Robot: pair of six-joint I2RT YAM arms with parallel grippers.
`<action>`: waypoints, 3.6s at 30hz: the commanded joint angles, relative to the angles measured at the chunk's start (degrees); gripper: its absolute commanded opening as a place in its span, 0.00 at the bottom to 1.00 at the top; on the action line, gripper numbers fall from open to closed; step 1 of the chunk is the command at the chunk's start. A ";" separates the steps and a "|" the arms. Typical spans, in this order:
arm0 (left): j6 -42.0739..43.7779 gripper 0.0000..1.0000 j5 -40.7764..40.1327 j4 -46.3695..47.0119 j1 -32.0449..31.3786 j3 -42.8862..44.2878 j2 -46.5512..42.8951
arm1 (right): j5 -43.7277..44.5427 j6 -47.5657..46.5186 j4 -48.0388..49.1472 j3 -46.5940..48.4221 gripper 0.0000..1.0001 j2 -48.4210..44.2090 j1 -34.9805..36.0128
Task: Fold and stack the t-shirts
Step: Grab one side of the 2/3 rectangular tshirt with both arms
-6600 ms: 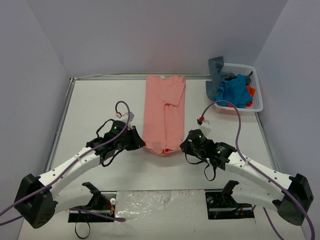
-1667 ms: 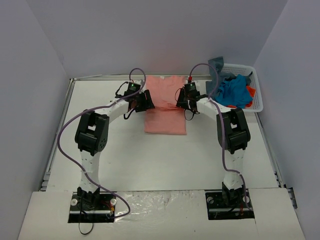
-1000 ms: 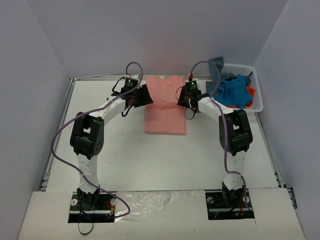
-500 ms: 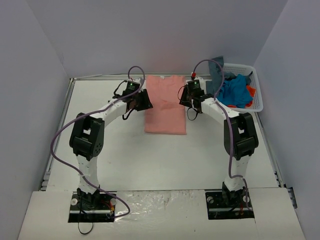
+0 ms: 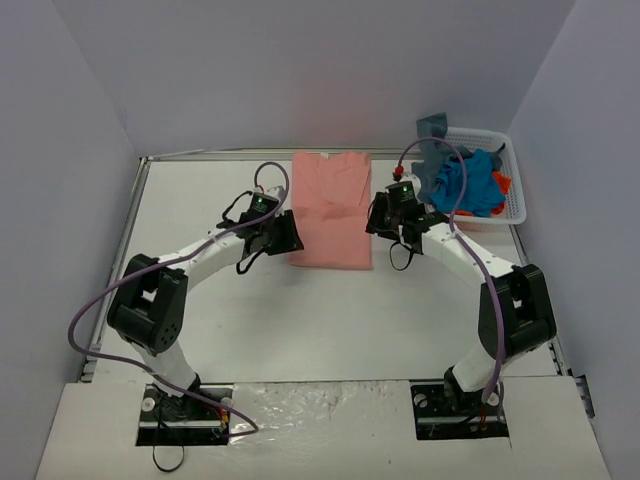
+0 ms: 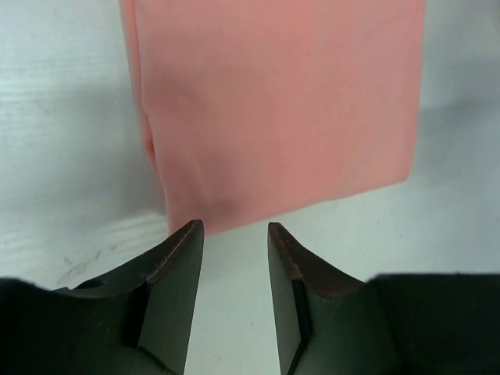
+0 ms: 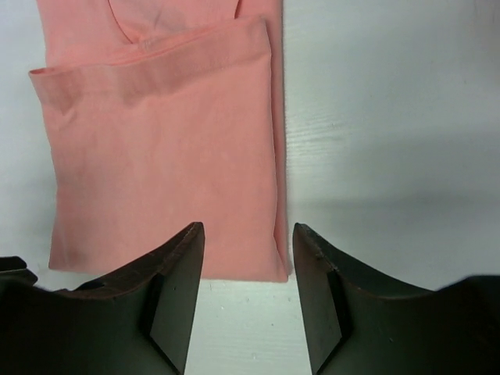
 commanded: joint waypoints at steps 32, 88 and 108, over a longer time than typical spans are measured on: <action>-6.76 0.42 -2.13 6.60 -1.36 -10.69 -1.32 | 1.93 2.45 -0.41 -8.92 0.48 -0.82 3.11; -26.36 0.34 9.12 49.85 5.67 -28.00 5.63 | 1.66 0.87 0.82 -7.69 0.48 6.39 3.11; -16.53 0.02 6.75 30.95 4.97 -22.64 1.24 | -0.62 2.27 0.73 -9.45 0.48 2.97 2.94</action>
